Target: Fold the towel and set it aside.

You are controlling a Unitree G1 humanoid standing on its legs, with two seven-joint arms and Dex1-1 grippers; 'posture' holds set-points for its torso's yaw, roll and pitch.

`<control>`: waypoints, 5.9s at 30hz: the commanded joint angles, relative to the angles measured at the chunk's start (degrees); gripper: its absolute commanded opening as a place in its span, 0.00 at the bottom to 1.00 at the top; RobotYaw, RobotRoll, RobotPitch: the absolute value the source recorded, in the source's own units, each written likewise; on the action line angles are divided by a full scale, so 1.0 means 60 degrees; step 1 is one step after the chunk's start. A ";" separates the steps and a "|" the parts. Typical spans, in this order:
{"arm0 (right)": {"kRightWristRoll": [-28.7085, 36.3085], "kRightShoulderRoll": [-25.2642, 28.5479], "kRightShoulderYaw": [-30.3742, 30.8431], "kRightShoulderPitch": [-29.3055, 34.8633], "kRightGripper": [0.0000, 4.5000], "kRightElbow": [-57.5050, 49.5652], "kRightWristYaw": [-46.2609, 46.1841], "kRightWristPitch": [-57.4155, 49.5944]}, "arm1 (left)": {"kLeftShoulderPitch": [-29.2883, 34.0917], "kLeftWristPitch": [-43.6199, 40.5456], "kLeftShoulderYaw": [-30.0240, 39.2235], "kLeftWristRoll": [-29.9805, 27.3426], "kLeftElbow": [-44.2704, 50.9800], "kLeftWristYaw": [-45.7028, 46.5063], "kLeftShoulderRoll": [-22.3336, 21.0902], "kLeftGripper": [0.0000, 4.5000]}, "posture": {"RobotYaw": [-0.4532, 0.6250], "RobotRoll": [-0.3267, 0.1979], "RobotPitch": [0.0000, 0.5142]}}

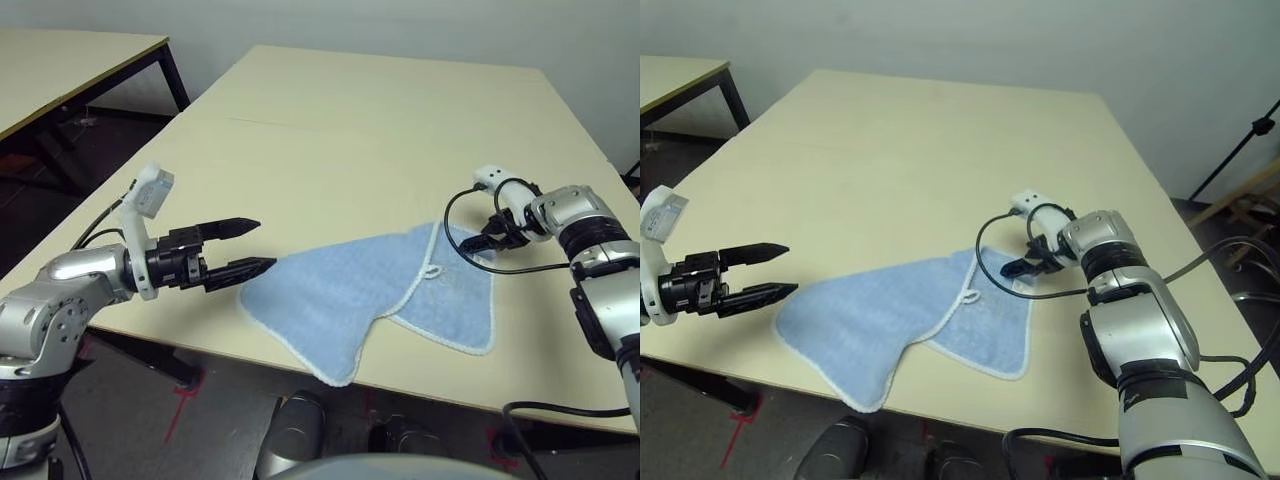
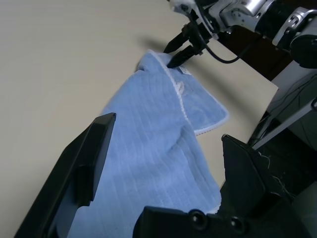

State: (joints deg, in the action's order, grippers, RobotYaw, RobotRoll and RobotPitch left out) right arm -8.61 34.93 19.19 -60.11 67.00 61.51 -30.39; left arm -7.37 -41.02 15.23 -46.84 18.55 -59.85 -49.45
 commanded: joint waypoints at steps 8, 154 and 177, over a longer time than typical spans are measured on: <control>0.0011 0.0029 -0.0463 -0.0278 0.06 -0.0415 0.0647 -0.0288 | -0.0320 -0.0706 -0.0554 -0.0079 0.0530 0.0695 0.0137 1.00 | 0.69 0.62 0.10; 0.5173 0.2024 -0.4039 0.6158 0.00 -0.9216 0.1706 0.0057 | -0.3369 0.4052 -0.2702 0.5776 -0.6503 -0.1895 -0.1008 0.01 | 0.55 0.62 0.14; 0.4523 0.3546 -0.3267 0.8076 0.00 -0.9300 0.3380 0.1378 | -0.1536 0.0951 -0.3152 0.5202 -0.4106 -0.3699 -0.3191 0.01 | 0.56 0.62 0.14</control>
State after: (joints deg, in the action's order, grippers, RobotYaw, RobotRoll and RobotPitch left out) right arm 19.76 56.82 -0.82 -10.46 9.64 82.86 -23.74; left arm -15.45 -36.71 -2.32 -17.11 -4.63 -82.83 -69.70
